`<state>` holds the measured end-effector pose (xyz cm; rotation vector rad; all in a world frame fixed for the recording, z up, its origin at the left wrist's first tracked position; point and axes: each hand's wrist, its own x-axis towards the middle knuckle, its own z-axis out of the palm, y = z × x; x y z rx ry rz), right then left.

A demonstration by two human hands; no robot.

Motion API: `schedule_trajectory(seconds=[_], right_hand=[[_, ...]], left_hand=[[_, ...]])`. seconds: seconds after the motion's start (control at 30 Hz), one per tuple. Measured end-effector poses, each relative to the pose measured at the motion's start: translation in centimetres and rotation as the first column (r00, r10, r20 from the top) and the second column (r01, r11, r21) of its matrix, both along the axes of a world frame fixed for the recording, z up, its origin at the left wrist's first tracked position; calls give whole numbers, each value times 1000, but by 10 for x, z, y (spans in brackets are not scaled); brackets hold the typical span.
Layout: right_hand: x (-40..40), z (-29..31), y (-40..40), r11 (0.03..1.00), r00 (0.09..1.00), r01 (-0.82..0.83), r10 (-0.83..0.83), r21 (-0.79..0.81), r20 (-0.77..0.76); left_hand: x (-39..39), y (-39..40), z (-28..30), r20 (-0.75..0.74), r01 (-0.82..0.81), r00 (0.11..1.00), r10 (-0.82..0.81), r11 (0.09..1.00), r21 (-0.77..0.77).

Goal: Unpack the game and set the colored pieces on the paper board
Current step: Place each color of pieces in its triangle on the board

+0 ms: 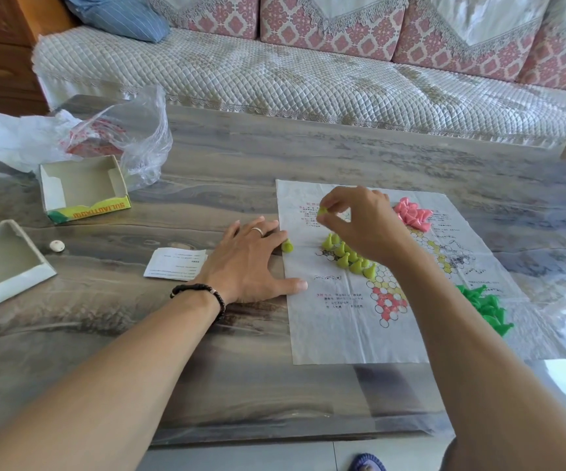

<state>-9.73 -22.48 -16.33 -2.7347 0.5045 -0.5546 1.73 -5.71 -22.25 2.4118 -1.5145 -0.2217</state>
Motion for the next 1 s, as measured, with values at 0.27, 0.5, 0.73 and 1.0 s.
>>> schedule_trajectory(seconds=[0.27, 0.5, 0.73, 1.0], right_hand=[[-16, 8, -6, 999, 995, 34, -32, 18, -93], [-25, 12, -5, 994, 986, 73, -59, 83, -155], [-23, 12, -1, 997, 982, 44, -32, 63, -184], [-16, 9, 3, 1000, 952, -20, 23, 14, -304]], left_hand=[[1, -1, -3, 8, -2, 1000, 2, 1000, -6], [3, -1, -4, 6, -4, 1000, 4, 1000, -25], [3, -1, -4, 4, -6, 1000, 6, 1000, -24], [2, -1, -3, 5, -9, 1000, 9, 1000, -25]])
